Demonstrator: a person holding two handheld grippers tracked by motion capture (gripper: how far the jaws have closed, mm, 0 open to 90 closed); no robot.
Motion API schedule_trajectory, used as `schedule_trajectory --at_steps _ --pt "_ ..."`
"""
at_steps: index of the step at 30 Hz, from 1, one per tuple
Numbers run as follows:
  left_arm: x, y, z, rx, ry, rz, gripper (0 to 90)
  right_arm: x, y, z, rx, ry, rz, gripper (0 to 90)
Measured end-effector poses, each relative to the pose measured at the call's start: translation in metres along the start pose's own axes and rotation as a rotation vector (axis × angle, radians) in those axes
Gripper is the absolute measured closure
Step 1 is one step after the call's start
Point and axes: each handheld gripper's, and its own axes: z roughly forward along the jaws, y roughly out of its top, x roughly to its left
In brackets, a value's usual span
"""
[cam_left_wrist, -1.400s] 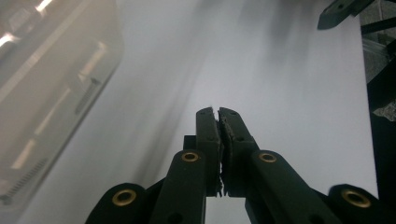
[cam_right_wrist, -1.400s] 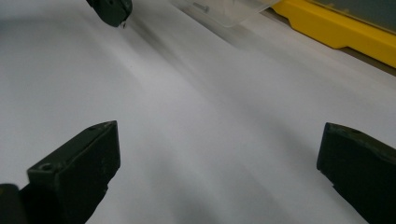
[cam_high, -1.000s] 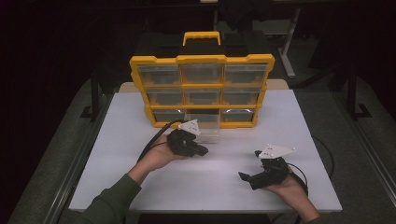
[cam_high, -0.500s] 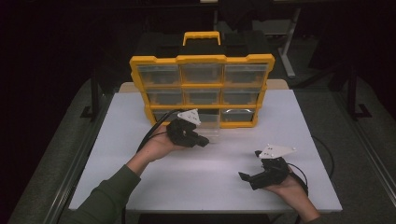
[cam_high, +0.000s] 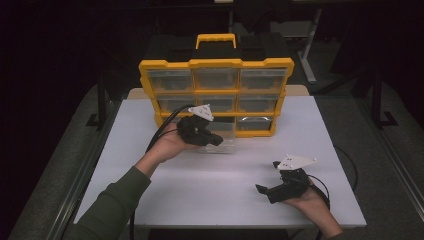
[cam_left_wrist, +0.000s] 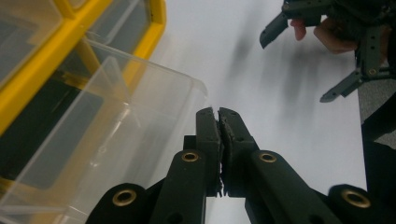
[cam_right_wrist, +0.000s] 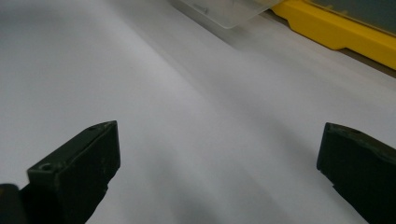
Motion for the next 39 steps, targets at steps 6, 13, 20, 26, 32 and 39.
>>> schedule_trajectory --at_steps 6,13,20,26,32,39 --pt "0.009 0.005 -0.001 -0.007 0.013 -0.016 87.4 0.0 0.0 0.0 0.0 0.0 0.0 0.0" --pt "0.02 0.006 0.002 0.0 0.033 -0.038 87.4 0.0 0.0 0.0 -0.001 0.0 0.001 0.0" --pt "0.033 0.004 0.011 0.009 0.053 -0.071 87.4 0.0 0.0 0.0 -0.001 0.0 0.001 0.0" --pt "0.038 0.003 0.015 0.023 0.058 -0.083 87.3 0.0 0.0 0.0 -0.002 0.0 0.002 0.0" --pt "0.044 -0.001 0.023 0.056 0.065 -0.091 87.3 0.0 0.0 0.0 -0.001 0.001 0.001 0.0" --pt "0.045 -0.002 0.032 0.089 0.072 -0.089 87.4 0.0 0.0 0.0 0.0 0.003 0.002 0.0"
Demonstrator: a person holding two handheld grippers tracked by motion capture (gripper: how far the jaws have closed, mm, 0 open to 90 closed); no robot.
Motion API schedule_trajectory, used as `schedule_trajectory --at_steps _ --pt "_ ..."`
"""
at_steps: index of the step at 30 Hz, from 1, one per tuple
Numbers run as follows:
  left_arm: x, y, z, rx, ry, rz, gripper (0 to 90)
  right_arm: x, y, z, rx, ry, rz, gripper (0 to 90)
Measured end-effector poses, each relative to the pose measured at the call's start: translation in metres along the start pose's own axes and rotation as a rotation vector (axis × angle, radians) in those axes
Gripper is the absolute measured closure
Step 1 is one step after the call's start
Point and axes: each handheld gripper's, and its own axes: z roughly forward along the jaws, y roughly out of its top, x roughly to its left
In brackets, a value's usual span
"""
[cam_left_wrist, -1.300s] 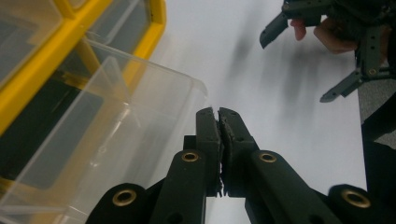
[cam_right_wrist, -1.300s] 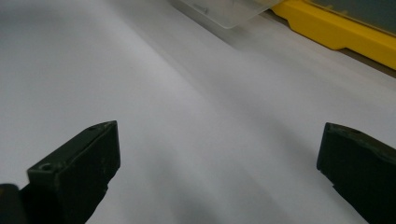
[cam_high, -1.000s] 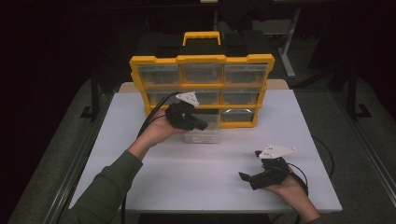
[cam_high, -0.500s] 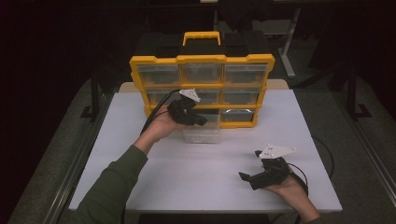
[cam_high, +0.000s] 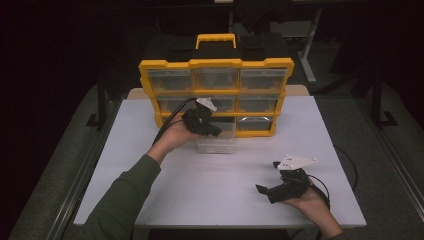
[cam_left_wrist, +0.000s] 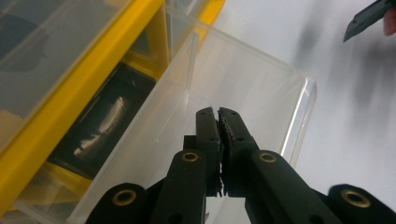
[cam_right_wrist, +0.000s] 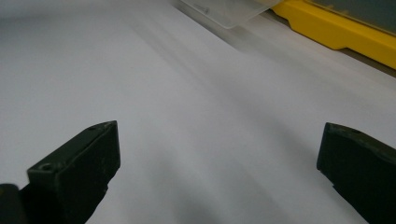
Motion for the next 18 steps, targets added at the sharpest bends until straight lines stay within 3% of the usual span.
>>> schedule_trajectory --at_steps 8,18 --pt "0.0 0.0 0.001 0.011 0.006 0.002 86.9 0.0 0.0 0.0 0.001 0.001 0.0 0.0" --pt "-0.002 -0.001 -0.015 -0.04 -0.002 -0.02 77.5 0.0 0.0 0.0 0.001 0.001 0.0 0.0"
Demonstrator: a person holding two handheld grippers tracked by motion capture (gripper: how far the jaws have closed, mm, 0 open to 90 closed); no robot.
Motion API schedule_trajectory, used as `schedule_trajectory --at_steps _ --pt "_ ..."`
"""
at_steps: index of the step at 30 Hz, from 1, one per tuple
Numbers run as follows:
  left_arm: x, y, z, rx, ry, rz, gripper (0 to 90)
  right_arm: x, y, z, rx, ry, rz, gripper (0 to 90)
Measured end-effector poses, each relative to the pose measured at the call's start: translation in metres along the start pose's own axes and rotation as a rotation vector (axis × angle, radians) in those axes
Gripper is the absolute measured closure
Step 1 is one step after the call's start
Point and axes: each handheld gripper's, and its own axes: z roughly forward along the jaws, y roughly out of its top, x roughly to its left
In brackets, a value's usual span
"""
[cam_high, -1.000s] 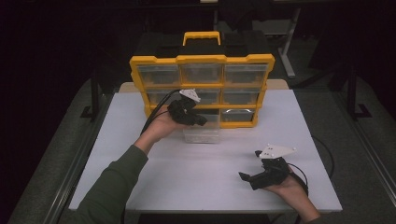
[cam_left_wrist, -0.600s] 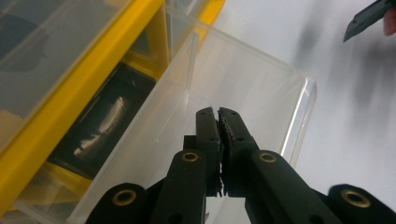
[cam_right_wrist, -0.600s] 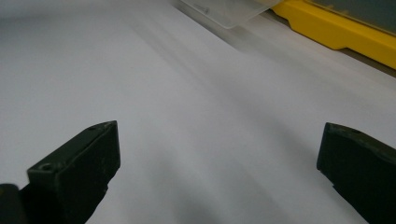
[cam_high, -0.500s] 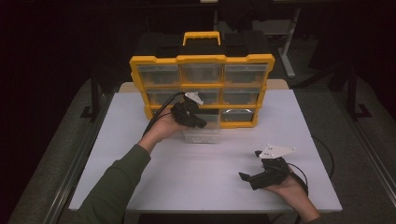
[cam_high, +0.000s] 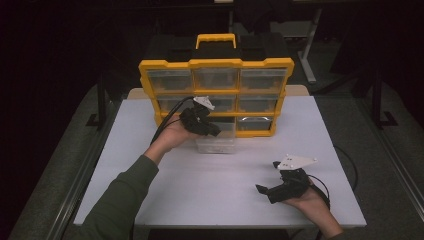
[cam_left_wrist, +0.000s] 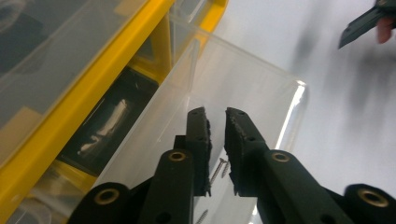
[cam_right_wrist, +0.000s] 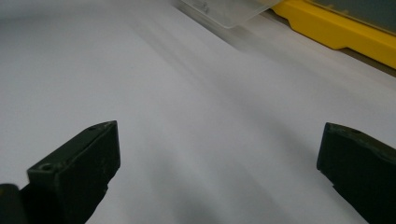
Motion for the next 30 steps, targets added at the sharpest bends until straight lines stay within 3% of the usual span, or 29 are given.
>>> schedule_trajectory --at_steps 6,13,23,30 --pt "-0.005 -0.006 -0.014 -0.01 -0.003 -0.002 67.0 0.0 0.0 0.0 0.002 0.0 -0.001 0.0" --pt "-0.009 -0.025 -0.028 -0.05 0.012 -0.023 53.8 0.001 0.0 0.0 0.004 0.0 -0.001 0.0" --pt "-0.015 -0.049 -0.051 -0.093 0.047 -0.042 37.2 0.001 0.0 0.001 0.006 -0.001 -0.003 0.0" --pt "-0.021 -0.067 -0.058 -0.094 0.077 -0.055 27.1 0.001 0.0 0.001 0.006 -0.001 -0.003 0.0"
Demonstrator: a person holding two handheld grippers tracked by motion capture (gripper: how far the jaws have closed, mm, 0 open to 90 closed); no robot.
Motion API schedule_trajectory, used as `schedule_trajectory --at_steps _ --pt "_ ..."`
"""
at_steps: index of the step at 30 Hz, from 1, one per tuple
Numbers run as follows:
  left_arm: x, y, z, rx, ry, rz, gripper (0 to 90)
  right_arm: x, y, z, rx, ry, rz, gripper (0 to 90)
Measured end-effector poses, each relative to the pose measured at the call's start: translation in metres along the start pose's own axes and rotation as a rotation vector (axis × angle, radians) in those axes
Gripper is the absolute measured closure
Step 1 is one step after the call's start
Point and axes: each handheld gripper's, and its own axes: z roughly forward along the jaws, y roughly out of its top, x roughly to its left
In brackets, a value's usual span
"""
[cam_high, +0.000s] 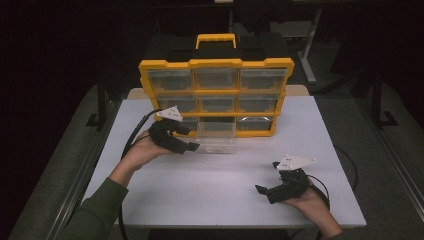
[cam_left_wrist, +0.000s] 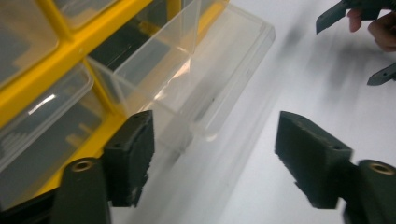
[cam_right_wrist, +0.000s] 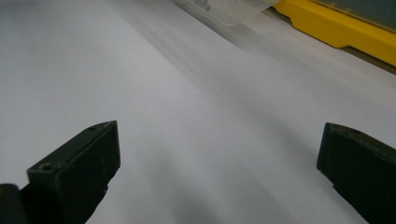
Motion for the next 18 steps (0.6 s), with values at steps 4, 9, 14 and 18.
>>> schedule_trajectory --at_steps 4,9,14,18 --pt "-0.003 -0.011 -0.004 -0.009 0.017 -0.003 23.4 0.0 0.0 0.0 0.001 0.0 0.0 0.0" --pt "-0.008 -0.026 -0.007 -0.031 0.034 -0.021 19.2 0.0 0.0 0.0 0.0 0.0 -0.004 0.0" --pt "-0.015 -0.043 -0.011 -0.049 0.052 -0.028 15.8 0.0 0.0 0.0 0.002 0.0 -0.001 0.0" --pt "-0.019 -0.058 -0.011 -0.054 0.061 -0.039 13.2 0.001 0.0 0.0 0.003 0.001 0.0 0.0"
